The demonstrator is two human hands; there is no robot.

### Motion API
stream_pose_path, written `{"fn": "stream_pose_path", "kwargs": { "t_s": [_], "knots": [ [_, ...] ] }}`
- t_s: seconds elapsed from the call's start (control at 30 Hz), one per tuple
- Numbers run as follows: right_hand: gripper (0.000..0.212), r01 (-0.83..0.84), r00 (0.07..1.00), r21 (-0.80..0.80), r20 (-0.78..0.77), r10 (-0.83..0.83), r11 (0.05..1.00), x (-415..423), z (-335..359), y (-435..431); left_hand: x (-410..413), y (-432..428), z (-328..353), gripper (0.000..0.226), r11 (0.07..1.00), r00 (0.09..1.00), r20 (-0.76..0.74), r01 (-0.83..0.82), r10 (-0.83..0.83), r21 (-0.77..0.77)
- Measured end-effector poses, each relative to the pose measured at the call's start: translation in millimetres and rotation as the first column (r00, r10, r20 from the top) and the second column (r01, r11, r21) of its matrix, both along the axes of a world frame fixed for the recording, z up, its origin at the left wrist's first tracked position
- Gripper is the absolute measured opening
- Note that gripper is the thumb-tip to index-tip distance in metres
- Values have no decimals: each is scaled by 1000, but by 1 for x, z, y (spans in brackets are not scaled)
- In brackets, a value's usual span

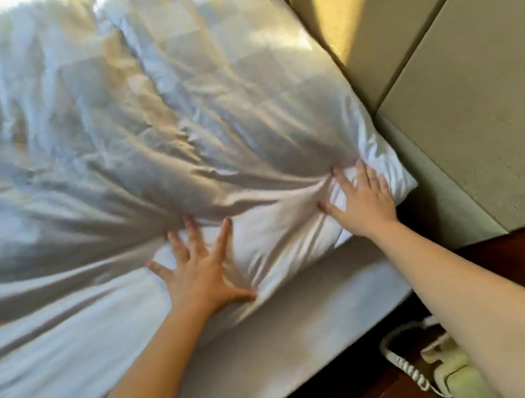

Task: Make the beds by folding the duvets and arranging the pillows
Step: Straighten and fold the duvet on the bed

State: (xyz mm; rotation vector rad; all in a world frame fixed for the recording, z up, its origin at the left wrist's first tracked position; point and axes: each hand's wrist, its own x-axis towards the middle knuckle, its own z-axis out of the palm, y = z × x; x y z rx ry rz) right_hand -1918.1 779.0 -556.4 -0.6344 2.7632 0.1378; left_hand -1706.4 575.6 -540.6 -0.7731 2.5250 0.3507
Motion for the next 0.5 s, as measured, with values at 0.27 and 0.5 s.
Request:
{"fn": "stream_pose_path", "kwargs": {
  "t_s": [0.27, 0.5],
  "knots": [
    [77, -66, 998, -183, -32, 61, 981, -48, -15, 13, -97, 8, 8, 116, 996, 978, -210, -22, 5, -81],
    [97, 140, 955, -16, 267, -130, 990, -68, -20, 2, -121, -4, -9, 115, 999, 991, 131, 6, -10, 33]
  ]
}}
